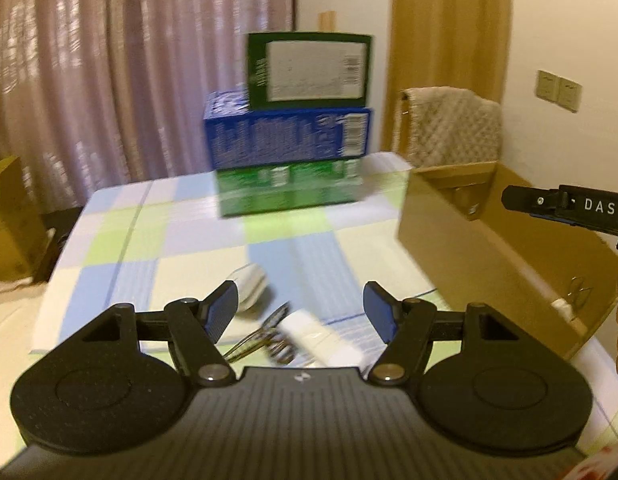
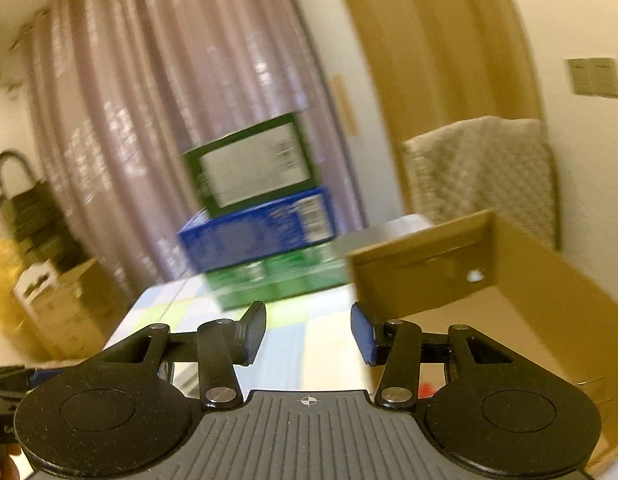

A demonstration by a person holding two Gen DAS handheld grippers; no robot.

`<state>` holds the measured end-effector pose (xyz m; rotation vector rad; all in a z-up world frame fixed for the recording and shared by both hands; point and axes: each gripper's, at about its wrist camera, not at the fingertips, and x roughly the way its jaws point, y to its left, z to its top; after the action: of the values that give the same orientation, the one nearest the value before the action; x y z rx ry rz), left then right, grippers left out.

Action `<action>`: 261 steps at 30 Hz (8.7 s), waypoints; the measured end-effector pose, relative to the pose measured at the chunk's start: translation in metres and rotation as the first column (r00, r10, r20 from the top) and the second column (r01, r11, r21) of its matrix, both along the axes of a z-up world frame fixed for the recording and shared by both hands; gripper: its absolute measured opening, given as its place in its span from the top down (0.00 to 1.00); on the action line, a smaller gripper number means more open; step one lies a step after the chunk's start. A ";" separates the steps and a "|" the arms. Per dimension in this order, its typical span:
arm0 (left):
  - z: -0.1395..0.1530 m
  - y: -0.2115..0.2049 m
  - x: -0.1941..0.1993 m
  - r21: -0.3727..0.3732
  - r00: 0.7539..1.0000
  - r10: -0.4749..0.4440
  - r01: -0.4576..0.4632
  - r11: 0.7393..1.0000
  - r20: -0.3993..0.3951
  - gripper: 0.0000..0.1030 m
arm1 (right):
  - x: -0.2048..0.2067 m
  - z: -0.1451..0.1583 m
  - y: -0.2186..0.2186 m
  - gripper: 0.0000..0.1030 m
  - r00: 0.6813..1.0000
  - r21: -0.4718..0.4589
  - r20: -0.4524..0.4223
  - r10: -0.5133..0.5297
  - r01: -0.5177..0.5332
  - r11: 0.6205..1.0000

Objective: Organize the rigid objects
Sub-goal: 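Move both tools back over the table toward the remaining items, then grasp the white rectangular stick with the right tool while the left tool approaches the white frame, then grasp the white square frame by its rim with the left tool and lift it, then carry the white stick and white frame toward the cardboard box, then open the left tool to drop the white frame into the box while the right tool releases the stick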

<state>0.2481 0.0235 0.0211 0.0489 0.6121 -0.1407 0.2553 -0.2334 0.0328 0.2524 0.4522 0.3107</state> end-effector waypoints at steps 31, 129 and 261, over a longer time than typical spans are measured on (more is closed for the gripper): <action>-0.069 0.079 0.021 -0.063 0.988 0.070 -0.079 0.995 -0.134 0.36 | 0.072 -0.128 0.149 0.53 0.851 -0.264 -0.370 0.372 -0.481 0.836; -0.141 0.020 0.019 0.055 0.957 0.121 -0.110 0.992 -0.265 0.17 | 0.073 -0.120 0.095 0.64 0.859 -0.228 -0.422 0.290 -0.410 0.883; 0.033 -0.196 0.010 -0.176 0.979 -0.192 0.178 0.968 -0.065 0.18 | -0.027 0.015 -0.153 0.64 0.976 -0.174 -0.213 -0.053 0.015 0.985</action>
<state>0.2583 -0.1728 0.0536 -0.0650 0.6750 -0.3771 0.2284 -0.3868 0.0476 0.1260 0.6862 0.2094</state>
